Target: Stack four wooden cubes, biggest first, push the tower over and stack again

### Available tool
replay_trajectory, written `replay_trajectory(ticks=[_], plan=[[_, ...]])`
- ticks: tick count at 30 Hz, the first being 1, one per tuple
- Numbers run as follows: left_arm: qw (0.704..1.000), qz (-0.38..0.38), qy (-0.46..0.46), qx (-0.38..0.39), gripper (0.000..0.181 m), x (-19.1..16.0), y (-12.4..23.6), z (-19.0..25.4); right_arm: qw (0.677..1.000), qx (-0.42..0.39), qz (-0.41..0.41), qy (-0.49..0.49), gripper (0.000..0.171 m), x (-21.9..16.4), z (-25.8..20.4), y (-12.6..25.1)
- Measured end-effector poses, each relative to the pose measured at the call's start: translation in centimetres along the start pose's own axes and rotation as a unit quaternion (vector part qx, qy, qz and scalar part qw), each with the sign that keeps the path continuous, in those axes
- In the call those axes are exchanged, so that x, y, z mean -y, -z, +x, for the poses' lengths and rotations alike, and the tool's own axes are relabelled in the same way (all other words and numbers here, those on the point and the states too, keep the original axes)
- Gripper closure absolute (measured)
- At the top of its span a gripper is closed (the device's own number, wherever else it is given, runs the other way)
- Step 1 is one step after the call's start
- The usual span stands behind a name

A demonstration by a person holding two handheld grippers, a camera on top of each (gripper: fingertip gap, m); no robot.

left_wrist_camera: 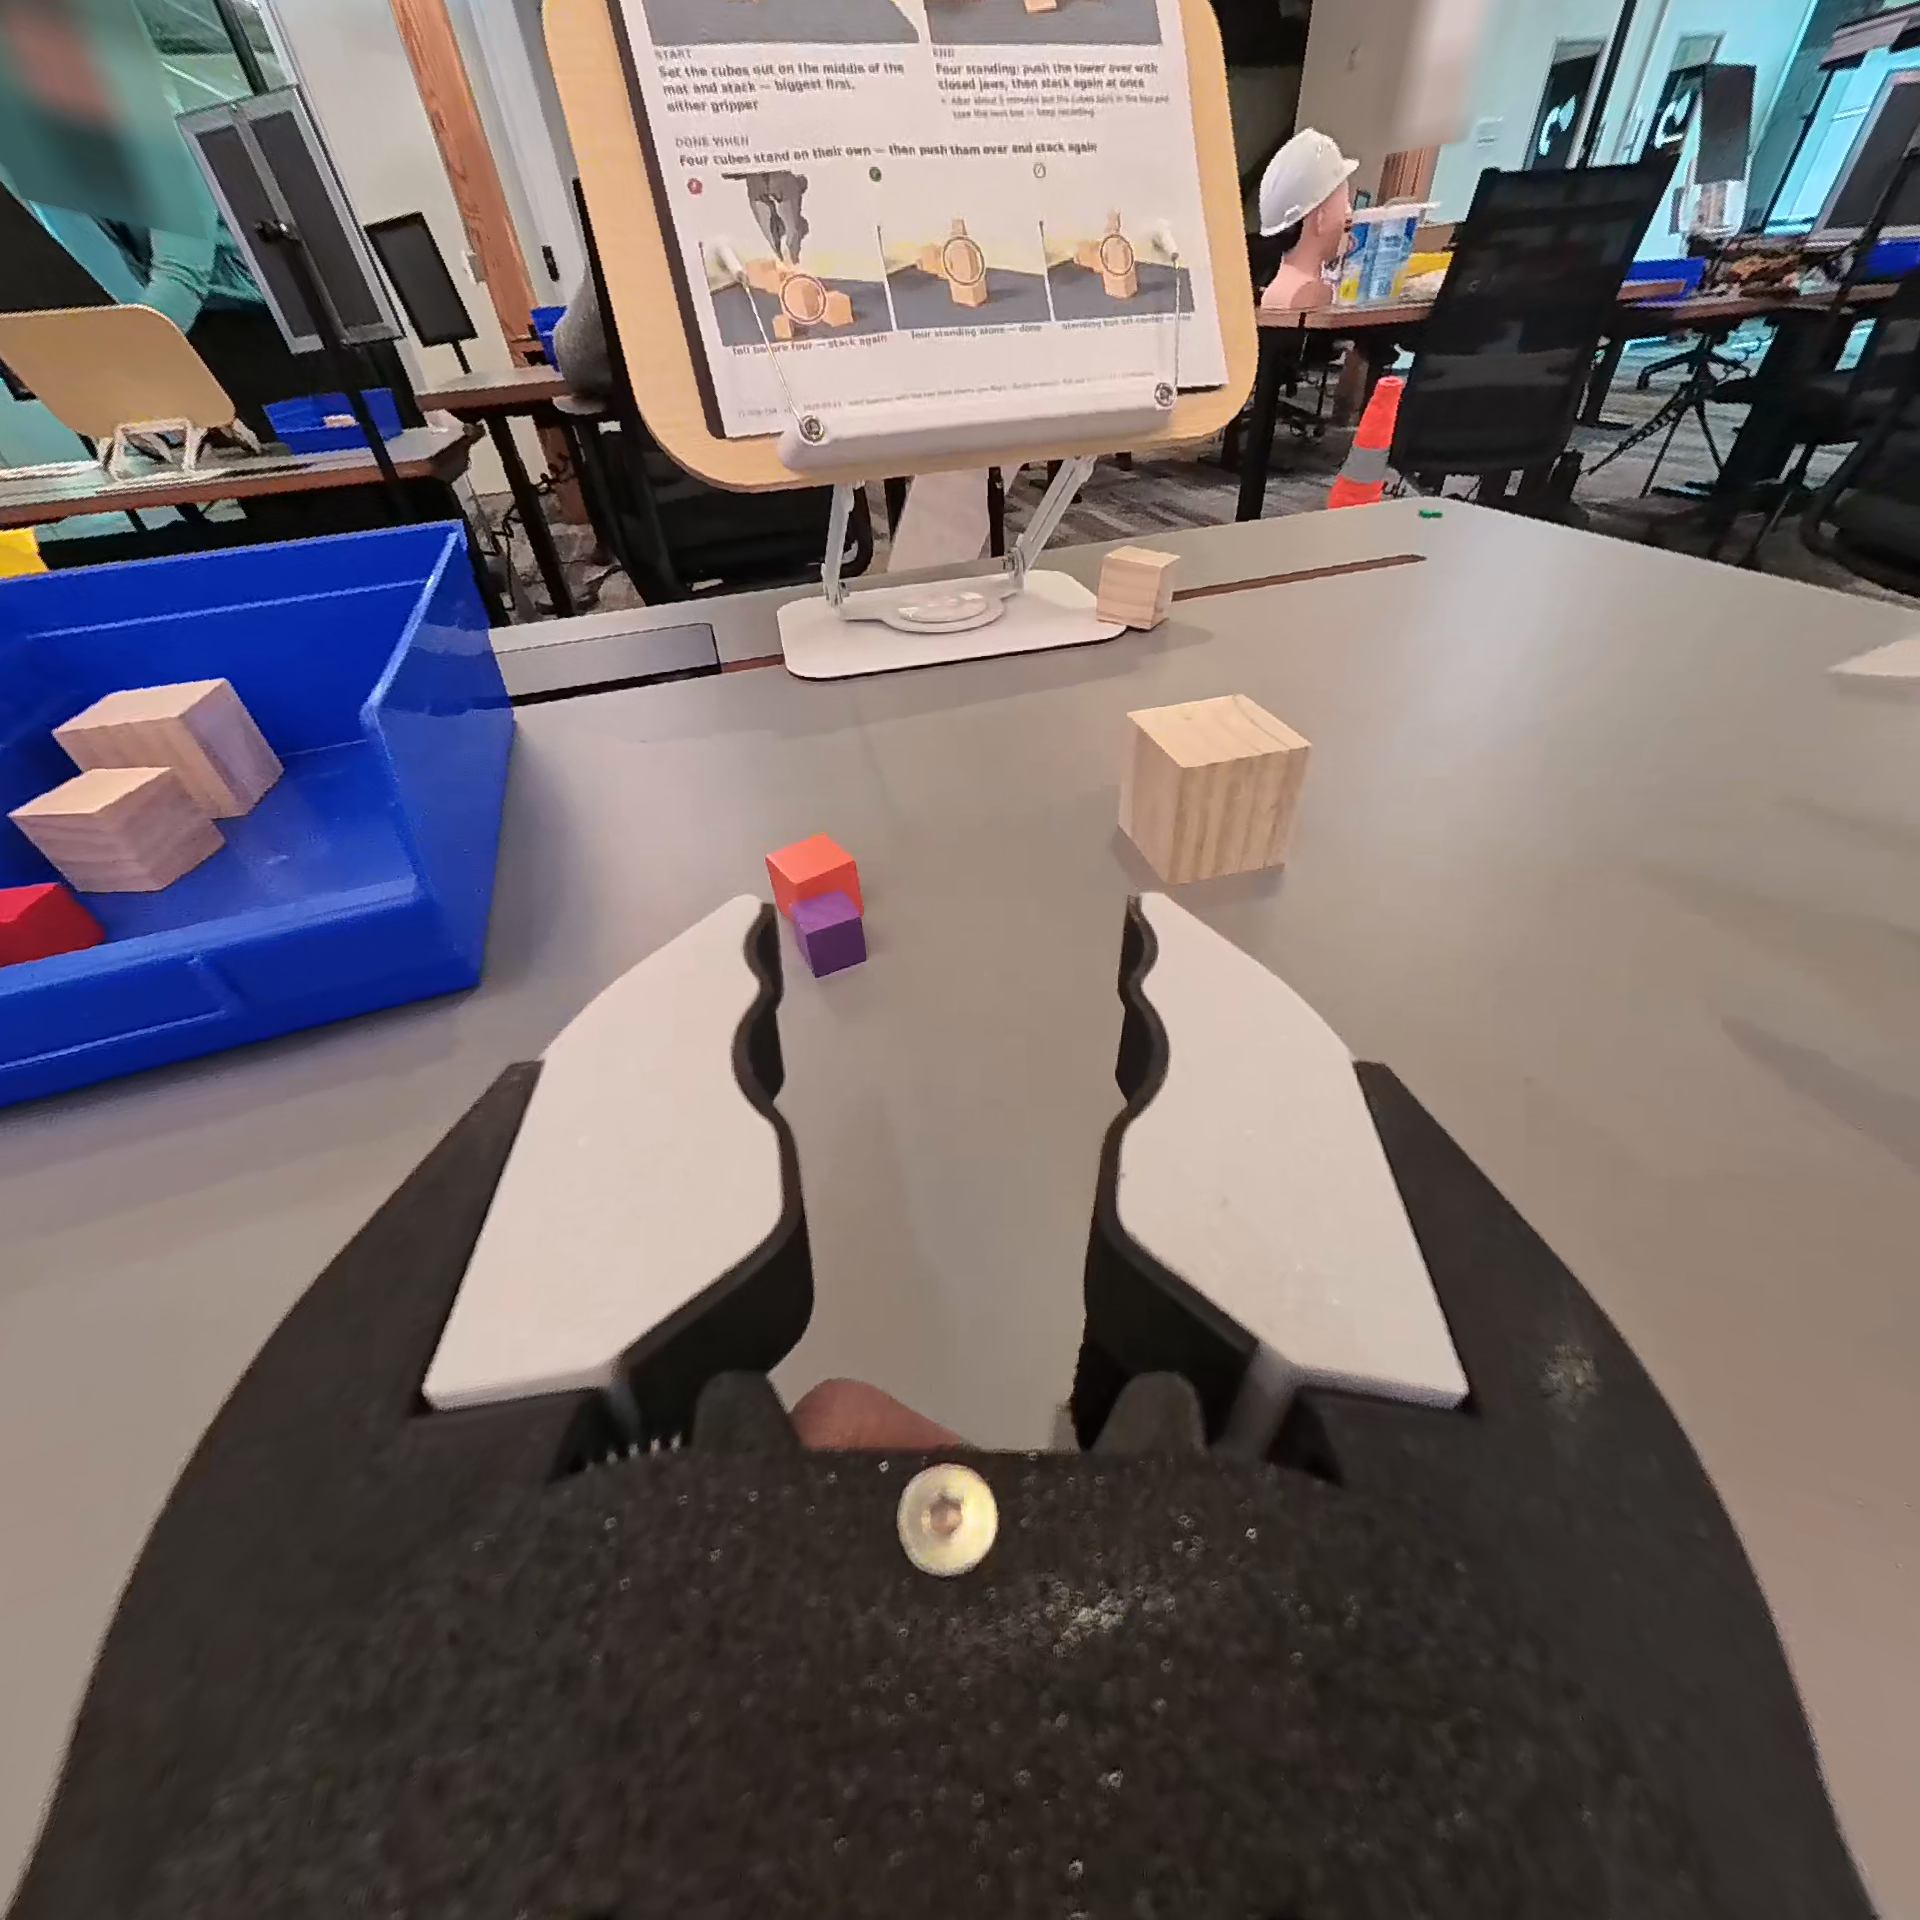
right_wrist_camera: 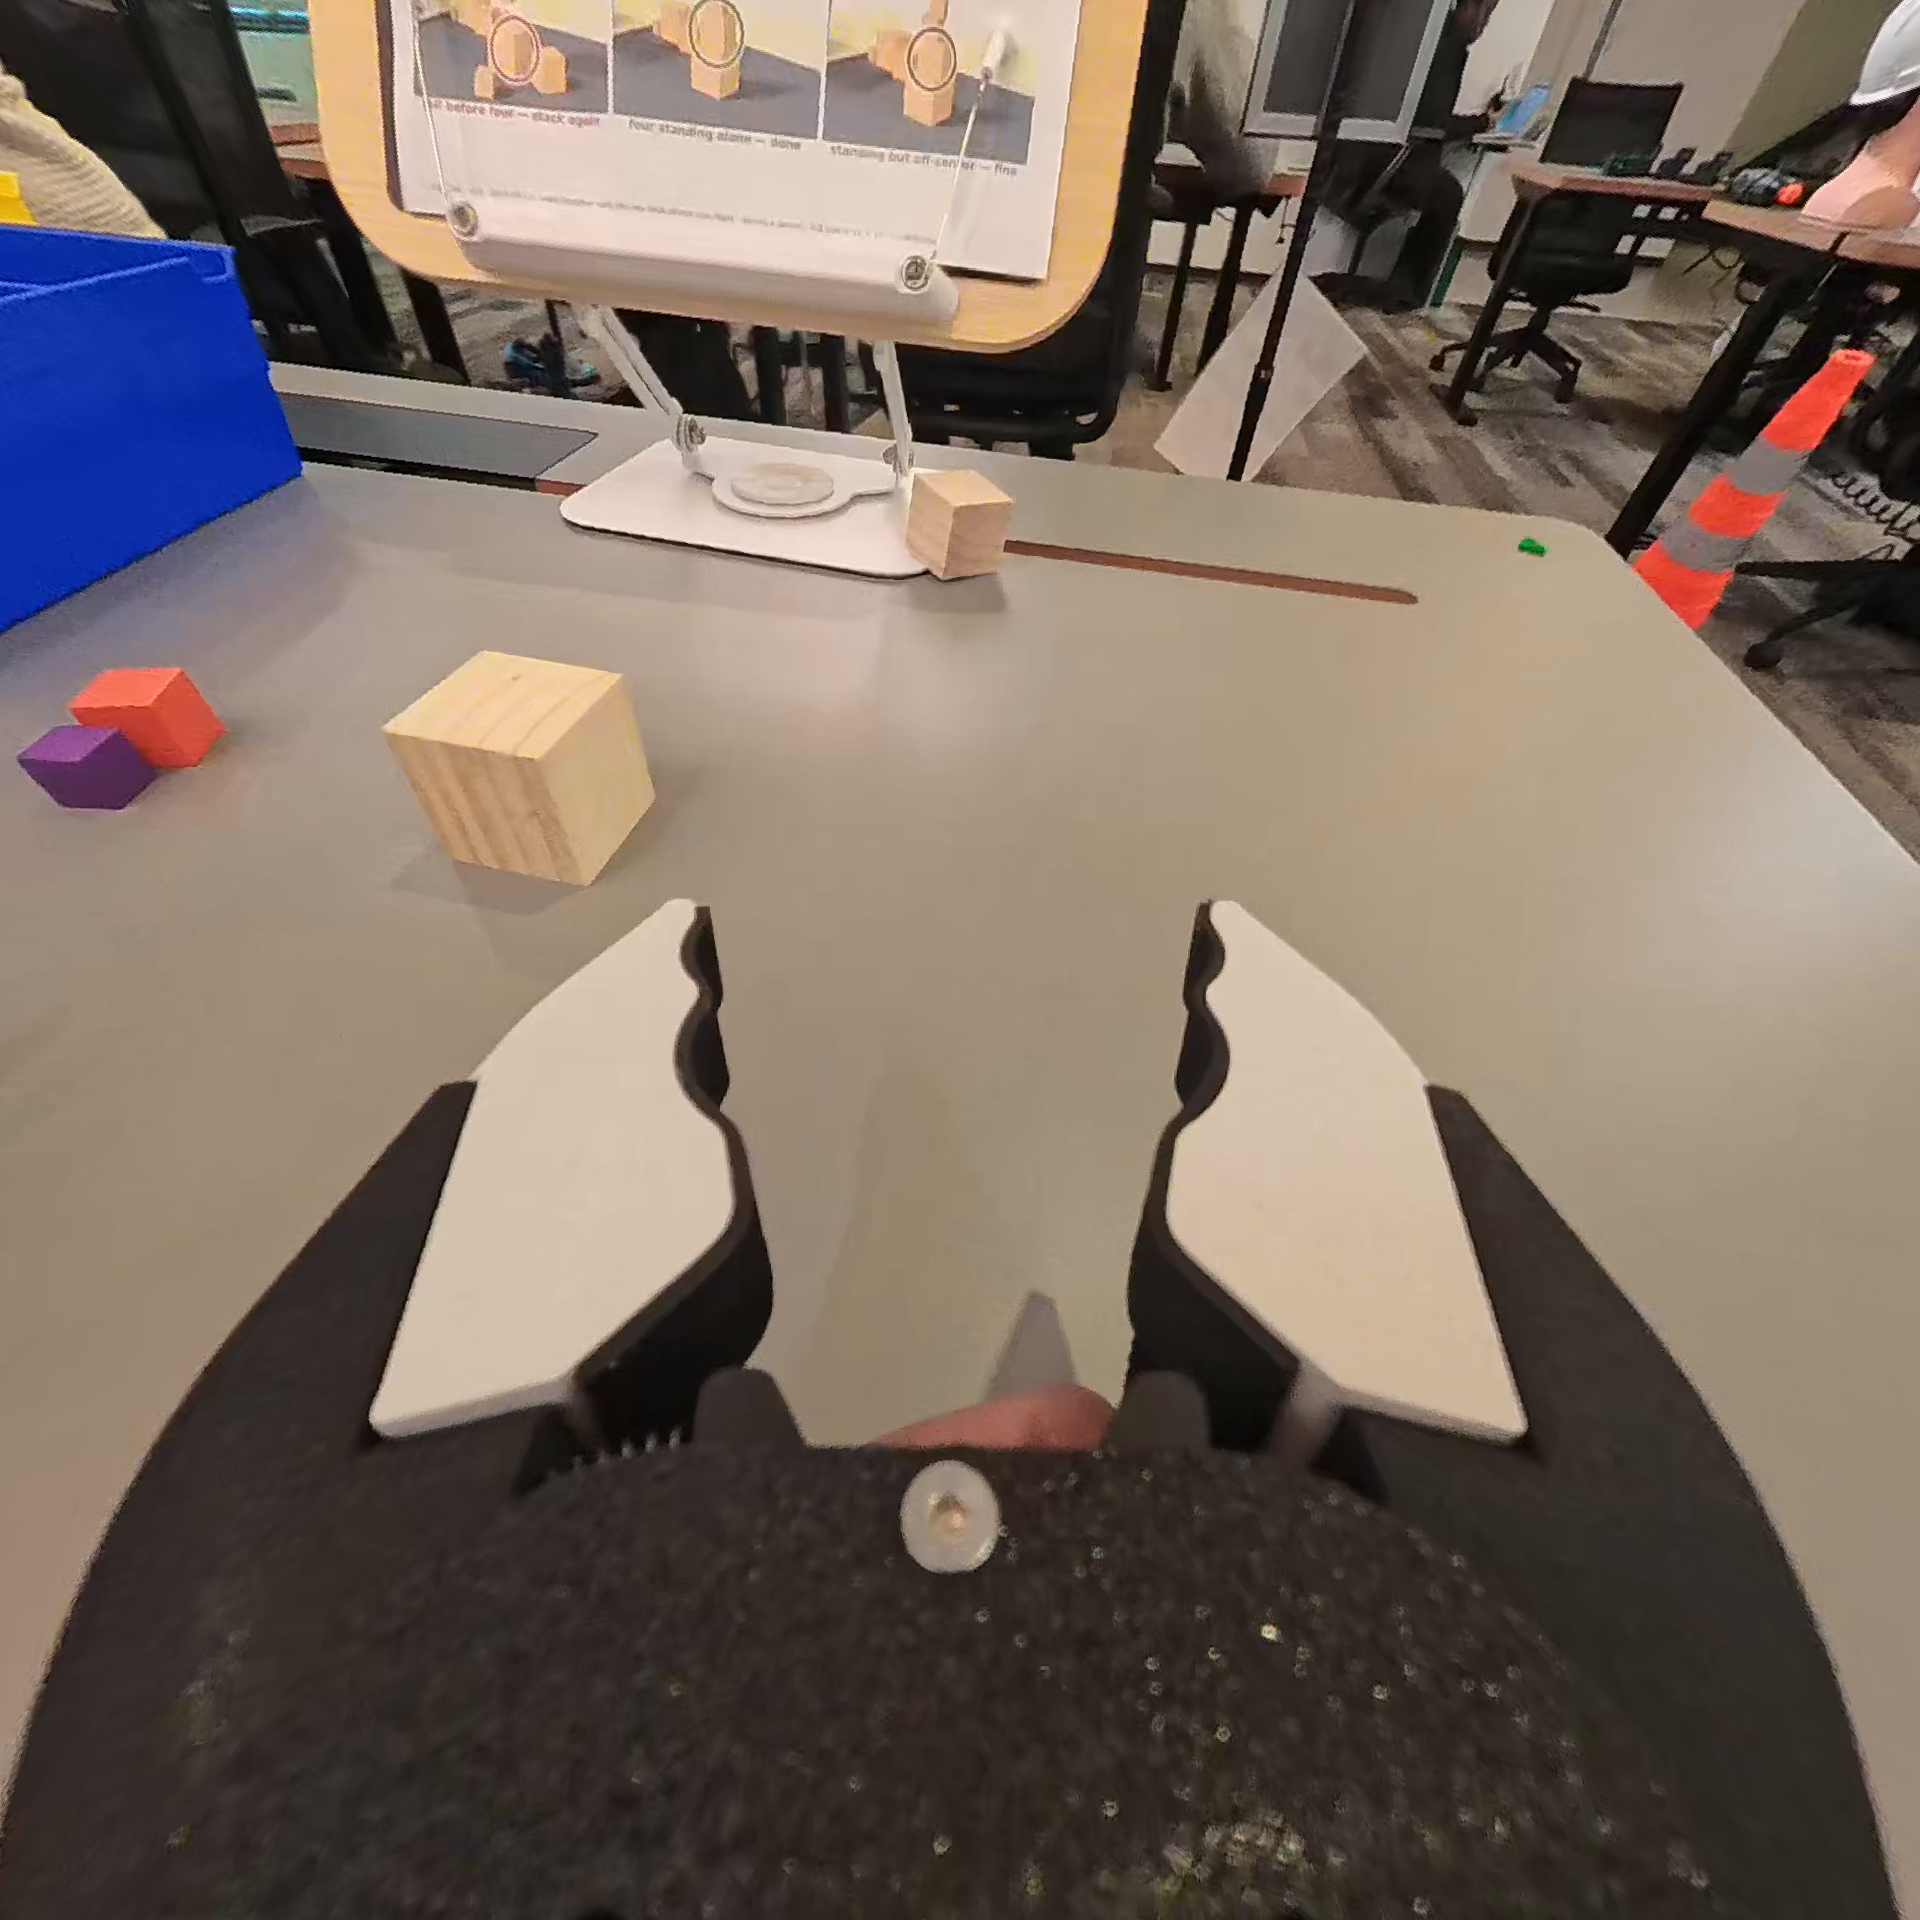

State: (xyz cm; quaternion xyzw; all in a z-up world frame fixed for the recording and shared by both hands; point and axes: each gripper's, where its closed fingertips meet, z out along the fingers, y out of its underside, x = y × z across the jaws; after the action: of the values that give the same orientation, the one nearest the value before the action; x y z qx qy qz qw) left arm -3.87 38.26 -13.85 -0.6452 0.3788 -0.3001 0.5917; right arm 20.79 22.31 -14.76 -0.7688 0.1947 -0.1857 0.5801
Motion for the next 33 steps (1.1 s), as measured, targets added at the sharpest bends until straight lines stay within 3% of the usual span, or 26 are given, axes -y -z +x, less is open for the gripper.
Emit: replay_trajectory(ticks=[4,8,13,17,21,27,30,31,33], plan=[[1.0,-0.006,0.008,-0.003,0.119,-0.2,-0.1,-0.1,0.998,0.045,0.01,0.038,0.093,2.5,0.8,-5.4],[1.0,-0.008,0.003,-0.007,0.12,-0.2,-0.3,0.2,0.99,0.127,-0.026,0.051,0.095,4.7,0.4,-14.9],[1.0,-0.002,-0.027,-0.01,0.12,-0.1,-0.4,1.1,0.976,0.166,-0.126,0.055,0.084,4.3,0.0,-25.9],[0.999,0.007,-0.041,-0.016,0.12,0.1,-0.2,1.5,0.971,0.174,-0.159,0.034,0.083,4.3,-0.2,-31.8],[0.999,0.013,-0.042,-0.018,0.12,0.2,0.3,1.4,0.968,0.179,-0.169,0.052,0.084,4.1,0.5,-34.8],[0.999,0.014,-0.034,-0.028,0.12,0.2,0.7,1.5,0.956,0.211,-0.193,0.062,0.087,2.6,0.1,-36.4],[0.999,0.012,-0.035,-0.029,0.121,0.1,0.6,1.5,0.948,0.229,-0.211,0.065,0.105,1.8,-0.6,-36.5],[0.999,0.012,-0.035,-0.028,0.121,0.1,0.6,1.5,0.947,0.233,-0.213,0.068,0.12,1.7,-0.8,-36.4],[0.999,0.011,-0.036,-0.029,0.121,0.1,0.6,1.6,0.946,0.232,-0.213,0.073,0.126,1.8,-0.8,-36.4]])
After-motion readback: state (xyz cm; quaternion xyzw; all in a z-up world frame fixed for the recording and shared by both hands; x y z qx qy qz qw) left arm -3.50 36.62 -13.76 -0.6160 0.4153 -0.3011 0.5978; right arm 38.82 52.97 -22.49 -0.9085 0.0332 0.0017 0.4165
